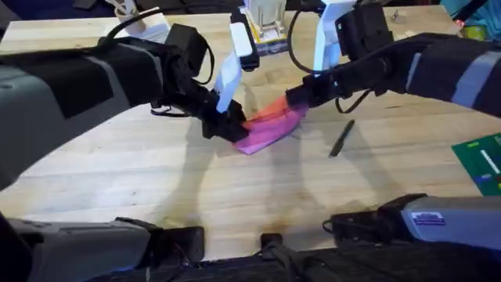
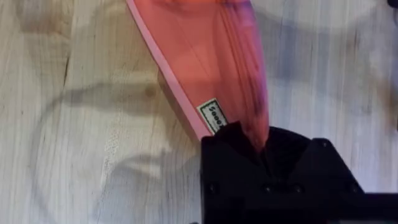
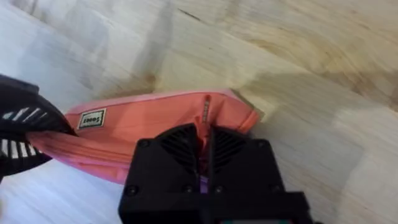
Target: Unzip the bag, pick up the pens from the table one at a time and place them inside, then zip the bag closed.
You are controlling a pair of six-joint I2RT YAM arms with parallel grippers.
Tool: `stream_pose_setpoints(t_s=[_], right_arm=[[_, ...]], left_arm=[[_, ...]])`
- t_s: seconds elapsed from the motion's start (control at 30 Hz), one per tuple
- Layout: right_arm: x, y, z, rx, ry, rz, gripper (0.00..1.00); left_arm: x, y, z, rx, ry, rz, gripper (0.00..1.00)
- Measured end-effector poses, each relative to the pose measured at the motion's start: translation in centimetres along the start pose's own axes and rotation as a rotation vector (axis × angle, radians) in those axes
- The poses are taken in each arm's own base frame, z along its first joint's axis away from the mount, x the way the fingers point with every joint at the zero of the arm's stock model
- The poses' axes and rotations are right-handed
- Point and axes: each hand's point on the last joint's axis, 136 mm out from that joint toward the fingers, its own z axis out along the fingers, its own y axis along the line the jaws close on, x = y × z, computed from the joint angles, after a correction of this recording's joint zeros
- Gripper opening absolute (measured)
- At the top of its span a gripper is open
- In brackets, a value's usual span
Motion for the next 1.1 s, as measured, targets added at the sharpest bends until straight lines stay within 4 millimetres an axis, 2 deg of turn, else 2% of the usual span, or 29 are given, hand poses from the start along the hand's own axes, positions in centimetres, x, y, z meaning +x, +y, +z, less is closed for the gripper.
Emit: stream_pose_setpoints(t_s=[0.03,0.07,0.33,0.53,0.67,0.73,0.97,1.1], right_arm=[[0.0,-0.1,0.0,0.004,0.000,0.001,0.063],[0.0,-0.1,0.0,0.005,-0.001,-0.001,0.044],[-0.1,-0.1,-0.1,0.005,-0.002,-0.001,0.029],[-0.8,0.5,-1.7,0.007,-0.040,-0.007,0.029],[-1.5,1.3,-3.1,0.014,-0.080,-0.008,0.029],[-2.3,2.5,-3.9,0.020,-0.116,-0.034,0.031],[-3.6,4.9,-3.8,0.023,-0.162,-0.086,0.031],[-3.2,4.9,-3.7,0.069,-0.145,-0.084,0.031]], left_arm=[[0.0,0.0,0.0,0.000,0.000,0.000,0.044],[0.0,0.0,0.0,0.000,0.000,0.000,0.044],[0.0,0.0,0.0,0.000,0.000,0.000,0.044],[0.0,0.0,0.0,-0.001,-0.001,0.001,0.043],[0.0,0.0,0.0,0.001,-0.002,0.000,0.043],[0.0,0.0,0.0,0.001,0.001,-0.001,0.044],[0.4,-0.1,0.0,0.000,0.019,-0.010,0.043],[0.4,-0.1,0.0,0.000,0.020,-0.013,0.043]])
